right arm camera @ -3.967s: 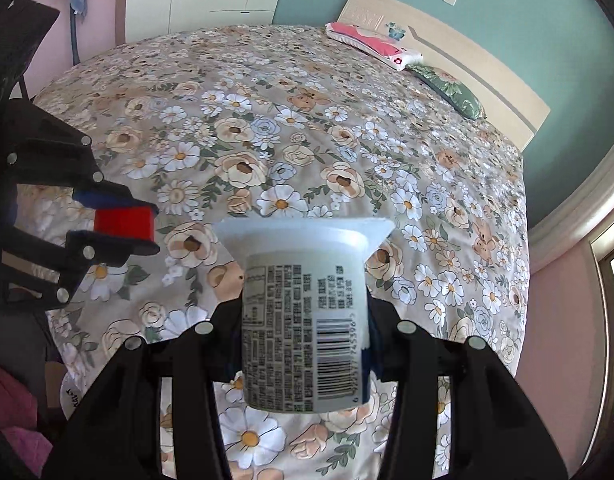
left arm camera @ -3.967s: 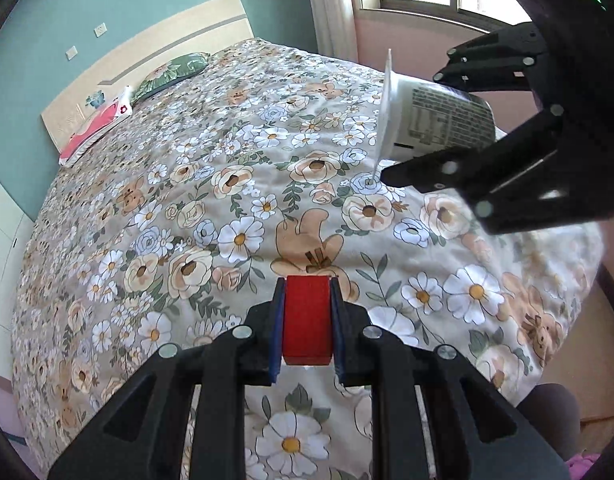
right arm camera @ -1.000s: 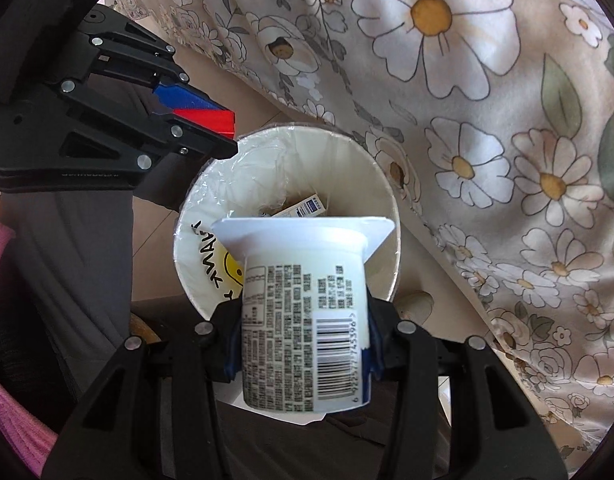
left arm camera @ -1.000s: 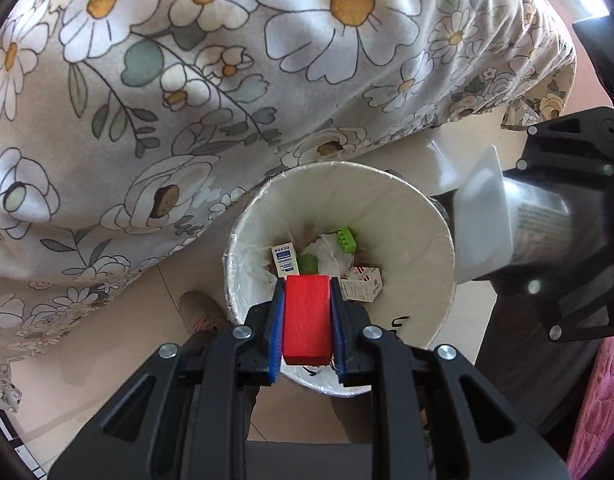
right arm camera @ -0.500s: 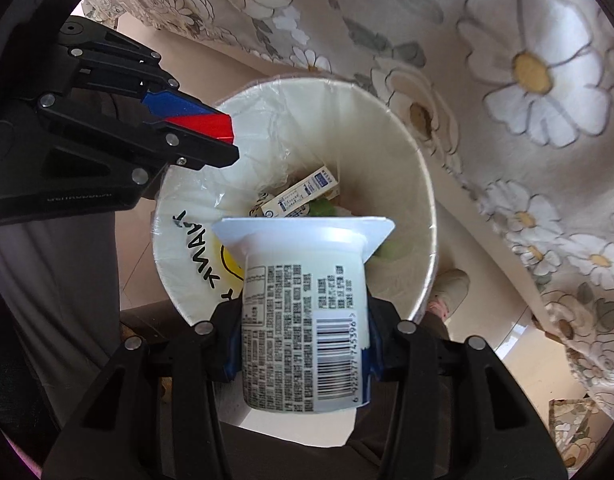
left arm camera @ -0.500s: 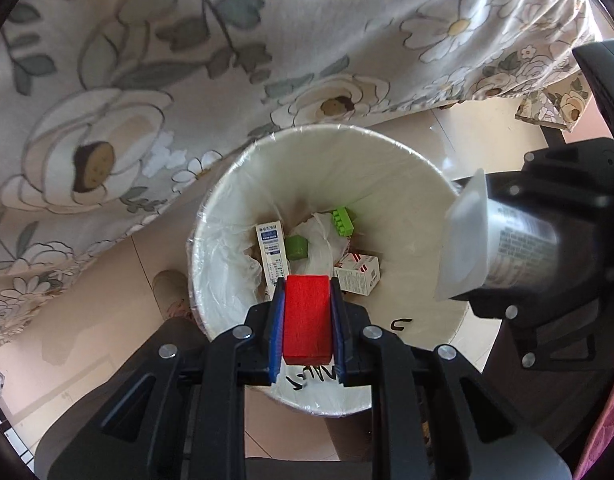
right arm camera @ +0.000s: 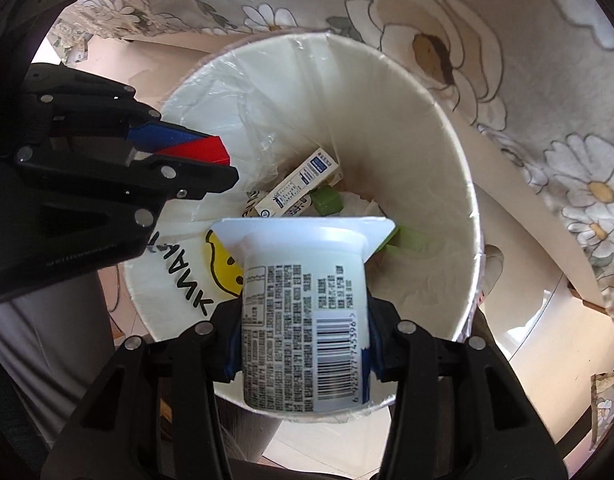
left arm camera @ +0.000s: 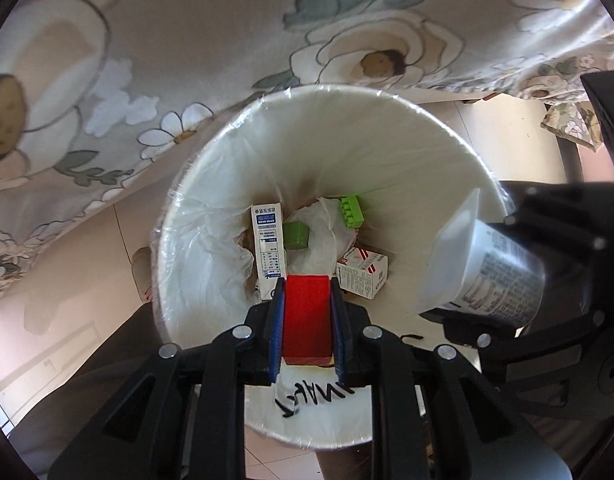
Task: Collect trash
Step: 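Lower the red block and yogurt cup down into the bin with both tools, then open the left tool to drop the red block while the right tool drops the yogurt cup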
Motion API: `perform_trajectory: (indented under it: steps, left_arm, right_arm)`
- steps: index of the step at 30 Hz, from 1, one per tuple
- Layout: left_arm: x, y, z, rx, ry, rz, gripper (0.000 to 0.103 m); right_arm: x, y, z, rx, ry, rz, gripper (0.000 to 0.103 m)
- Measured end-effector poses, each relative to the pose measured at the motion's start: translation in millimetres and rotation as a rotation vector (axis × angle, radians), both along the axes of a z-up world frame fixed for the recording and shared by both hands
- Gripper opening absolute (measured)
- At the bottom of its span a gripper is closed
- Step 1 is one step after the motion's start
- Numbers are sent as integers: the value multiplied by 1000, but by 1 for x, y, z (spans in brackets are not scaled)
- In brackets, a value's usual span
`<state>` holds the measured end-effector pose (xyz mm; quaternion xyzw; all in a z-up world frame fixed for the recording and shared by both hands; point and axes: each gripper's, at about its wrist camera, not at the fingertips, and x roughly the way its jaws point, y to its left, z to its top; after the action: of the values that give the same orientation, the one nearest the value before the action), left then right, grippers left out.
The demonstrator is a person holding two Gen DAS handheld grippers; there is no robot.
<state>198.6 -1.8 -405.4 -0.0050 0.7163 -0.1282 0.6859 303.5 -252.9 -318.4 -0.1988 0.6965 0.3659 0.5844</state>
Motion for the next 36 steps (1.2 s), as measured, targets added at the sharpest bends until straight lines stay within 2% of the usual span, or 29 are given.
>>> perform_trajectory:
  steps: [9,30,32,33,34,36]
  left_arm:
    - [7,0,-23,1,52,27,22]
    - [9,-7,-57,70,120,30,22]
    - [9,-7,-60,68,136,34,27]
    - [10,-6,-61,75,141,42,47]
    - [10,-5,-60,79,133,50,53]
    - [11,-4,-59,63,130,61,53]
  right_arm:
    - [5,4,-30,-36,57,-41,48]
    - [7,8,-62,-93,71,-104,48]
    - [8,9,-65,-100,71,-109,49]
    - [8,10,-68,-107,73,-107,51]
    - [8,11,-69,-117,73,-103,53]
    - [7,11,-70,-116,67,-109,54]
